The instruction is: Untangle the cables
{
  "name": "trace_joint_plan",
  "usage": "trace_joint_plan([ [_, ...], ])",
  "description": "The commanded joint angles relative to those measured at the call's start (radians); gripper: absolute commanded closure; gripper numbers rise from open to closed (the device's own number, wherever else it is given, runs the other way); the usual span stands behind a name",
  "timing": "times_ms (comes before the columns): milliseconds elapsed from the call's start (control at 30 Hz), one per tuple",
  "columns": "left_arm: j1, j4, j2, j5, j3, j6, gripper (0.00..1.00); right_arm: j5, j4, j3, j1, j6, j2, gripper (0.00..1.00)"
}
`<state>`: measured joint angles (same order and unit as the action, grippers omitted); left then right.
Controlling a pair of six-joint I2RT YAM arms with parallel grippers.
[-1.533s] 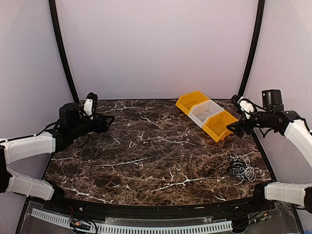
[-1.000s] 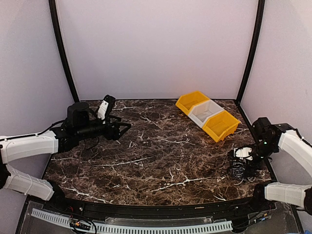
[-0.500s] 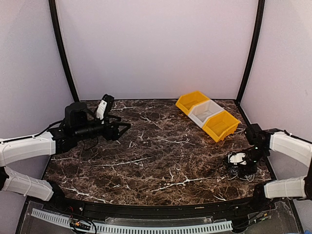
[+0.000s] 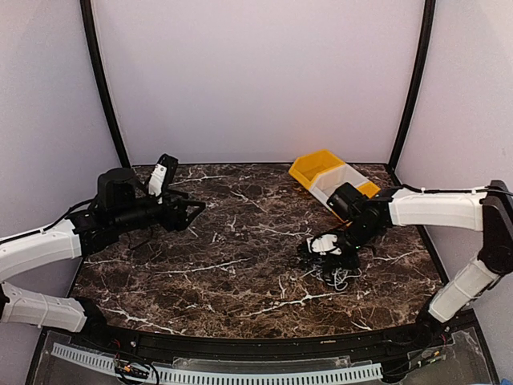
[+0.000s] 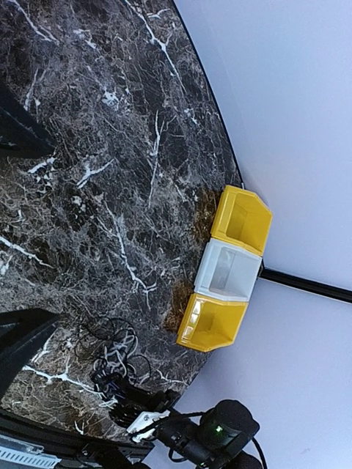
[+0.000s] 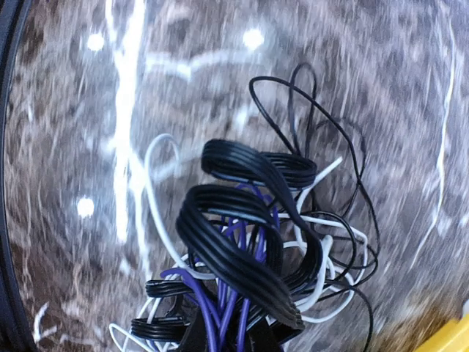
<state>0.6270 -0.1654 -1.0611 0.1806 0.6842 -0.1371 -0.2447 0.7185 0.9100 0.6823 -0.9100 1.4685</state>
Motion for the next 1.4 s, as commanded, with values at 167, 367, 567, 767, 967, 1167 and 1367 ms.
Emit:
trace_joint_plan([
  [167, 0.008, 0.070, 0.133, -0.098, -0.036, -0.032, 0.26, -0.104, -0.045, 0.603, 0.174, 0.113, 0.488, 1.00],
  [367, 0.011, 0.048, 0.144, -0.102, -0.082, -0.078, 0.26, -0.137, 0.037, 0.795, 0.175, 0.183, 0.552, 0.51],
  [567, 0.011, -0.052, 0.097, -0.066, -0.121, -0.098, 0.26, -0.289, 0.079, 0.693, 0.095, 0.234, 0.361, 0.33],
  [767, 0.015, -0.103, -0.011, 0.004, -0.086, -0.073, 0.26, -0.323, 0.009, 0.502, -0.033, 0.315, 0.227, 0.42],
  [967, 0.033, -0.143, -0.106, 0.043, -0.047, -0.074, 0.28, -0.329, -0.094, 0.379, -0.101, 0.372, 0.195, 0.59],
  [1167, 0.070, -0.157, -0.194, 0.058, -0.010, -0.080, 0.30, -0.375, -0.142, 0.355, -0.097, 0.390, 0.238, 0.64],
  [1367, 0.107, -0.181, -0.239, 0.049, -0.002, -0.102, 0.30, -0.380, -0.168, 0.364, -0.043, 0.376, 0.319, 0.58],
])
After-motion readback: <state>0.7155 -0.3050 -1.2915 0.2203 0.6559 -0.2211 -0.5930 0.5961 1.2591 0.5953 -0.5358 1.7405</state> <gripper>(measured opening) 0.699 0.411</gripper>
